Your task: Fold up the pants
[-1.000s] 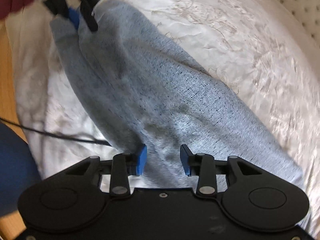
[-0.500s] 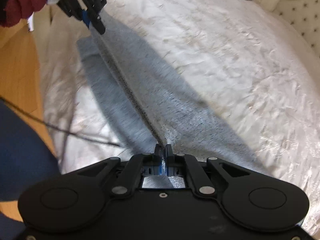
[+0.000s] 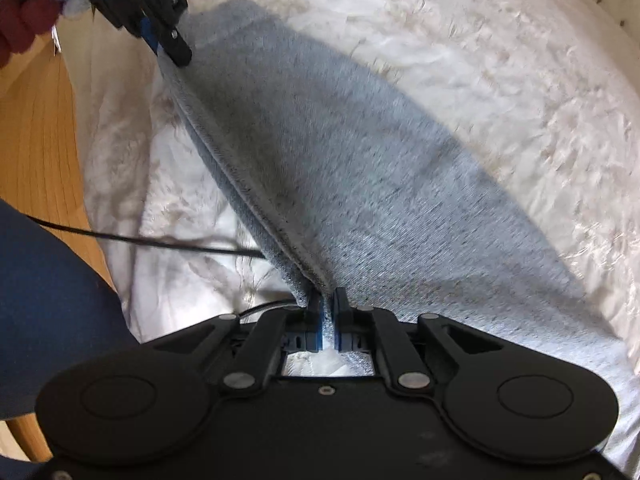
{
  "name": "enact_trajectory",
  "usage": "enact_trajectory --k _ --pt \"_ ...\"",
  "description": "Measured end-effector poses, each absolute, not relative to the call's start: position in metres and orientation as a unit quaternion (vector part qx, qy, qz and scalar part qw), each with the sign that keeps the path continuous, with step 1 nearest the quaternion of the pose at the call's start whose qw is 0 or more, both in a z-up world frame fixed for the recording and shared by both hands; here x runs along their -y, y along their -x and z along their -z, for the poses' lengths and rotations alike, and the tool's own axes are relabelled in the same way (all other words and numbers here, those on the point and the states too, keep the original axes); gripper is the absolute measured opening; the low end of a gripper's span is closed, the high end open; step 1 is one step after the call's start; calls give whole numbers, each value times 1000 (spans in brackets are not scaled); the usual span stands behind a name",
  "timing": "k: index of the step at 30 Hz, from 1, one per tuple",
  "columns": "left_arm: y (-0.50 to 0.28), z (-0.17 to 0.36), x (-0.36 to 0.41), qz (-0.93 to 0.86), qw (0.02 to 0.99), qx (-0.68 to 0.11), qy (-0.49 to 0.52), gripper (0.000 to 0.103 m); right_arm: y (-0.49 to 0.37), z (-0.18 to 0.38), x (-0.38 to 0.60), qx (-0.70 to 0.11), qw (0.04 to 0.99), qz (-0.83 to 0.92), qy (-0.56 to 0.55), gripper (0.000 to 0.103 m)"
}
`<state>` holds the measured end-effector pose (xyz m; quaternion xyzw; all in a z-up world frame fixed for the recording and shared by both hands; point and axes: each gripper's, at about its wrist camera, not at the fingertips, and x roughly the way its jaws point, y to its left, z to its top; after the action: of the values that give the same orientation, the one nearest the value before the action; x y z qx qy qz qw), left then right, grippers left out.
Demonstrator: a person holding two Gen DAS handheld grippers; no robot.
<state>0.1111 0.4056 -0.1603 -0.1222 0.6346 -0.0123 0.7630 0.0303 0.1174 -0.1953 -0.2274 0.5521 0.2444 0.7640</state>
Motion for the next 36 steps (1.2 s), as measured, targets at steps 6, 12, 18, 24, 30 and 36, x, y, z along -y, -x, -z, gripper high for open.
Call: enact_trajectory --k 6,12,18,24,30,36 --pt "-99 152 -419 26 772 -629 88 27 -42 190 -113 -564 772 -234 176 17" --pt "-103 148 -423 33 774 -624 97 28 -43 186 -116 -565 773 -239 163 19" --pt "-98 142 -431 33 779 -618 101 29 -43 173 -121 -562 776 -248 145 26" --pt "-97 142 -452 -8 783 -615 94 27 -66 146 -125 -530 804 -251 101 26" --pt "-116 121 -442 14 814 -575 81 27 -108 145 -151 -512 811 -271 78 21" --pt "-154 137 -396 110 799 -584 88 27 -137 152 -168 -516 810 -270 67 21"
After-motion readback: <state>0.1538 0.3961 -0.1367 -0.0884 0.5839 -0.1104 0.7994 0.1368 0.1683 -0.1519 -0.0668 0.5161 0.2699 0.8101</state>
